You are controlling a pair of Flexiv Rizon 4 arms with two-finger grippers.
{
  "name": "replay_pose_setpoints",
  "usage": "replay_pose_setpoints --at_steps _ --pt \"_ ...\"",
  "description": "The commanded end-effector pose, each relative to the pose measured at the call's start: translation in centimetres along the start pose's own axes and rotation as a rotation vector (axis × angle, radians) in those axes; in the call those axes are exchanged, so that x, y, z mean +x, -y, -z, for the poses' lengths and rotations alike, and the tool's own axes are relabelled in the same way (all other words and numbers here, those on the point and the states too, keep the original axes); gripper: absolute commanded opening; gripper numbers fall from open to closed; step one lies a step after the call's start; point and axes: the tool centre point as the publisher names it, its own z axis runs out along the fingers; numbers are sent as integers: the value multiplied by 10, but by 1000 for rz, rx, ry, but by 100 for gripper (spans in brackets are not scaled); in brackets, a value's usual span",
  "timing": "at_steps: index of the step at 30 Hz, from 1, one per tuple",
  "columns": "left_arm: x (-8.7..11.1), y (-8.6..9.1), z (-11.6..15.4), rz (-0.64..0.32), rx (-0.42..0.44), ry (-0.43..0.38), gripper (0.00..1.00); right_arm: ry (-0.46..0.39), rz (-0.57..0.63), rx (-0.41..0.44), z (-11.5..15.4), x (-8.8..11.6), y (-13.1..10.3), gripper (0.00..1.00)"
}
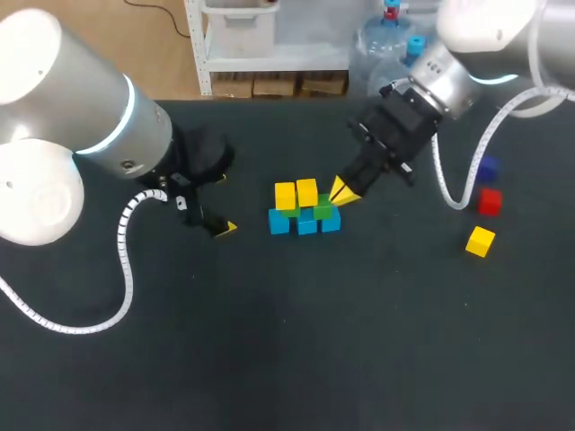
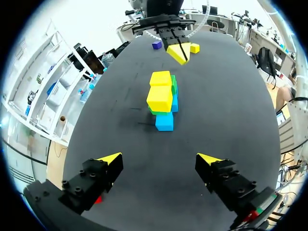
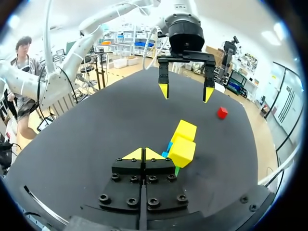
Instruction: Place the blue cubes, place green cubes on the blue cubes, place the yellow cubes on the green cubes, then place the red cubes on the yellow cubes, and place purple cube on the red cubes.
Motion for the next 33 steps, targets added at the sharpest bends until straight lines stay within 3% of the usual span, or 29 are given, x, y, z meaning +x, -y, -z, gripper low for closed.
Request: replay_pose_setpoints --at_steps 1,33 --pt "1 -1 0 -3 4 5 100 4 2 -10 -2 1 4 0" --pt "1 -1 0 -3 4 5 100 17 2 -28 -11 2 5 0"
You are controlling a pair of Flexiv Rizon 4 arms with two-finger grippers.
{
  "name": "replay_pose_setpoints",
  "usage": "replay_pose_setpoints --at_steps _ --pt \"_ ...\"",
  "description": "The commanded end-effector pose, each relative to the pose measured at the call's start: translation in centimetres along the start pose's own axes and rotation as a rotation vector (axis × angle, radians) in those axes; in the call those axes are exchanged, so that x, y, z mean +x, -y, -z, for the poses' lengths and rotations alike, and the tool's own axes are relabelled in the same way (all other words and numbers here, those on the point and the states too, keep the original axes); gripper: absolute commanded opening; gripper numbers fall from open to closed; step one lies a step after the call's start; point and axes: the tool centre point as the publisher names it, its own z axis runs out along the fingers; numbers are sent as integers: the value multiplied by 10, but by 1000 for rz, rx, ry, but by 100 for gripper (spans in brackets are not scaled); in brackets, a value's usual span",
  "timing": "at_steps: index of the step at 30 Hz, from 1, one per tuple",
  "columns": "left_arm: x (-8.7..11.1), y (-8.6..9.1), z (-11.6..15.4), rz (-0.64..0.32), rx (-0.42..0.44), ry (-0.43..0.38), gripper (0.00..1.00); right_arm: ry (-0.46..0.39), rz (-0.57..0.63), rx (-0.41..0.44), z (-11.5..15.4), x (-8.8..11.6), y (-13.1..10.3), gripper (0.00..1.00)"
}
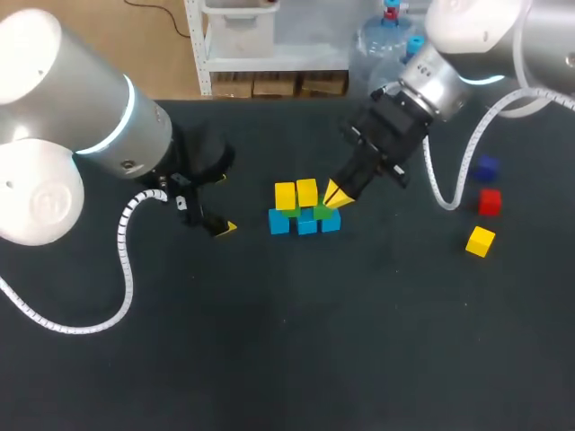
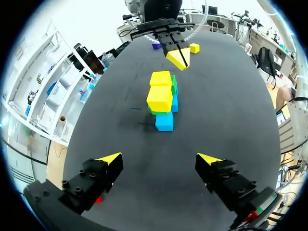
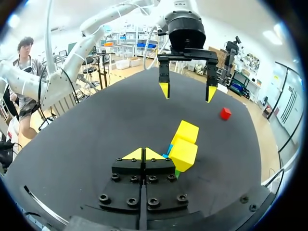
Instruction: Place the blue cubes, place green cubes on the blue cubes, place the yellow cubes on the green cubes, then place the red cubes on the yellow cubes, and place purple cube on the red cubes.
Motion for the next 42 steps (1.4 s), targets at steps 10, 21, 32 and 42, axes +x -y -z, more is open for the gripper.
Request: replay_pose_setpoints --at_steps 10,21,32,42 --pt "1 -1 0 -3 4 5 100 7 1 -8 -3 2 3 0" --pt "1 -1 0 -3 4 5 100 9 5 -12 -4 2 4 0" --pt "1 -1 0 -3 4 5 100 -11 8 15 5 3 9 0" --pt "1 -1 0 -3 4 5 100 -18 11 10 3 5 16 0"
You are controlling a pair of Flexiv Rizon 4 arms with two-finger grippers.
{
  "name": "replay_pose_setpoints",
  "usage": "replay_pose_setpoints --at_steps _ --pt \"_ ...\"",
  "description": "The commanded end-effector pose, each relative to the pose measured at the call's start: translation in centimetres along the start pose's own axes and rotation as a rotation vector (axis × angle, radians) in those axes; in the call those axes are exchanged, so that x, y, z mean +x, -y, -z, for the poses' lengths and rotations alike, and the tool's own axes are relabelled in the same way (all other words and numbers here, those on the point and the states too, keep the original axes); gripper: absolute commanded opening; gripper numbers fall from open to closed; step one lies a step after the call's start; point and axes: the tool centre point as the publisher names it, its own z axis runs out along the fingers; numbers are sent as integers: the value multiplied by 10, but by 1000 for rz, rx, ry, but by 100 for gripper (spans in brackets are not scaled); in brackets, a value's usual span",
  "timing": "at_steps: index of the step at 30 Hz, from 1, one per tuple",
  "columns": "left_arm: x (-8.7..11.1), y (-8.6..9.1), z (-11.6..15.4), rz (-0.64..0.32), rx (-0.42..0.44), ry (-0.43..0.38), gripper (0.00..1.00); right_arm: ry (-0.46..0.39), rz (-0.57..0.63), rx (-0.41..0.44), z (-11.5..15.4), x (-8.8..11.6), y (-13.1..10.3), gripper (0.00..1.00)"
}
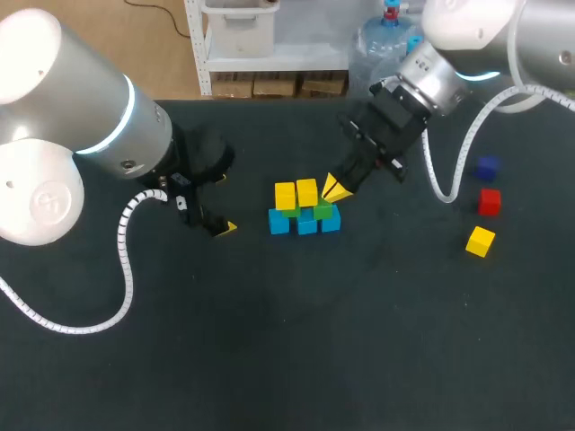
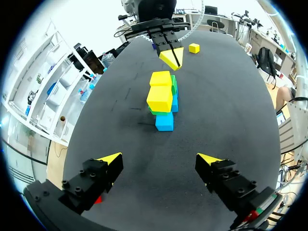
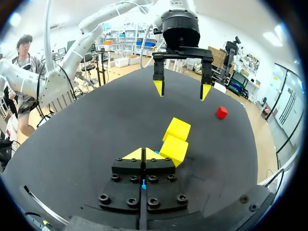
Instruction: Place the blue cubes, place green cubes on the blue cubes, place the yellow cubes on the green cubes, then place the red cubes on the yellow cubes, and place purple cube on the red cubes.
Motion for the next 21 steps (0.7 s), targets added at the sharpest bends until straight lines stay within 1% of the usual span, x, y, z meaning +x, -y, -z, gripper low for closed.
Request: replay_pose_setpoints --at_steps 1,21 --pt "1 -1 0 -3 4 5 100 1 -1 -5 -1 1 3 0" --pt "1 -1 0 -3 4 5 100 -3 -9 -2 -1 5 5 0"
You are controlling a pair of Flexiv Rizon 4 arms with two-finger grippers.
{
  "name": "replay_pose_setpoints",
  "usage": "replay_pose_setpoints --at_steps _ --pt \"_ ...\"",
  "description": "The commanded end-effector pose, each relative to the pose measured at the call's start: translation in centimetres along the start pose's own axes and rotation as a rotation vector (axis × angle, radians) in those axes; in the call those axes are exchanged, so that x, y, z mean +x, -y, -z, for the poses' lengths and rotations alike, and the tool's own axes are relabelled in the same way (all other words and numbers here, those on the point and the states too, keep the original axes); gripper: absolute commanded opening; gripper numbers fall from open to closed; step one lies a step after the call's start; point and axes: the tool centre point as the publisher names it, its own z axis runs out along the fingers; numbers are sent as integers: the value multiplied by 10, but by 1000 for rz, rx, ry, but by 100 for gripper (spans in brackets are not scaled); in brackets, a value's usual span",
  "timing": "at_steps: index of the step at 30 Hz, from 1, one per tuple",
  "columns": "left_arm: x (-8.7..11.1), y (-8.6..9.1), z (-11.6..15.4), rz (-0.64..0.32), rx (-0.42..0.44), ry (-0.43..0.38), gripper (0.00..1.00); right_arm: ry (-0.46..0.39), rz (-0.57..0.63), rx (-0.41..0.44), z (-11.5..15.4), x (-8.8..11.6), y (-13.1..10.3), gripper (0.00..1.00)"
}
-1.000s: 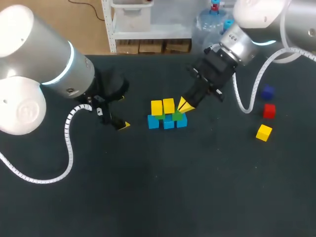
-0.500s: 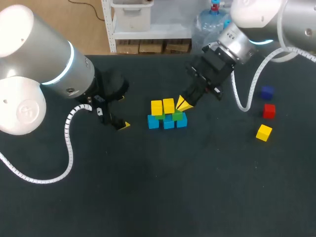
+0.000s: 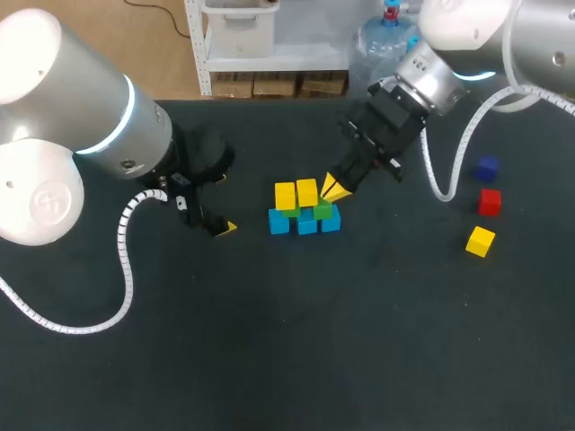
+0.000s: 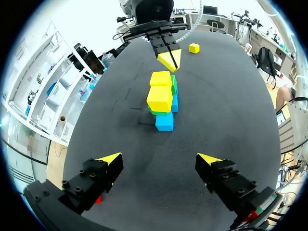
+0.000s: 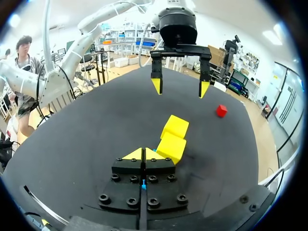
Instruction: Place the blue cubes, place green cubes on the blue cubes, place the yellow cubes on the green cubes, then place the red cubes on the yellow cubes, and place purple cube on the red cubes.
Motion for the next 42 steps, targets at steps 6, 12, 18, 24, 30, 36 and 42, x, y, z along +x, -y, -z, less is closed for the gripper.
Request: replay_pose_setpoints --at_steps 6,12,18,24,30,36,42 --pt "1 -1 0 -3 4 5 100 0 -1 -4 -2 2 3 0" --pt "1 -1 0 -3 4 5 100 1 1 -7 -3 3 5 0" --pt "1 -1 0 -3 4 5 100 3 -2 -2 -3 4 4 0" --pt "1 -1 0 -3 4 5 100 3 -6 0 -3 4 3 0" --pt "1 -1 0 -3 4 5 100 -1 -5 1 -2 5 5 0" --pt "1 -1 0 -3 4 5 100 -4 -9 7 -2 7 6 0" --pt "1 -1 0 -3 4 5 100 -6 -10 9 -1 9 7 0"
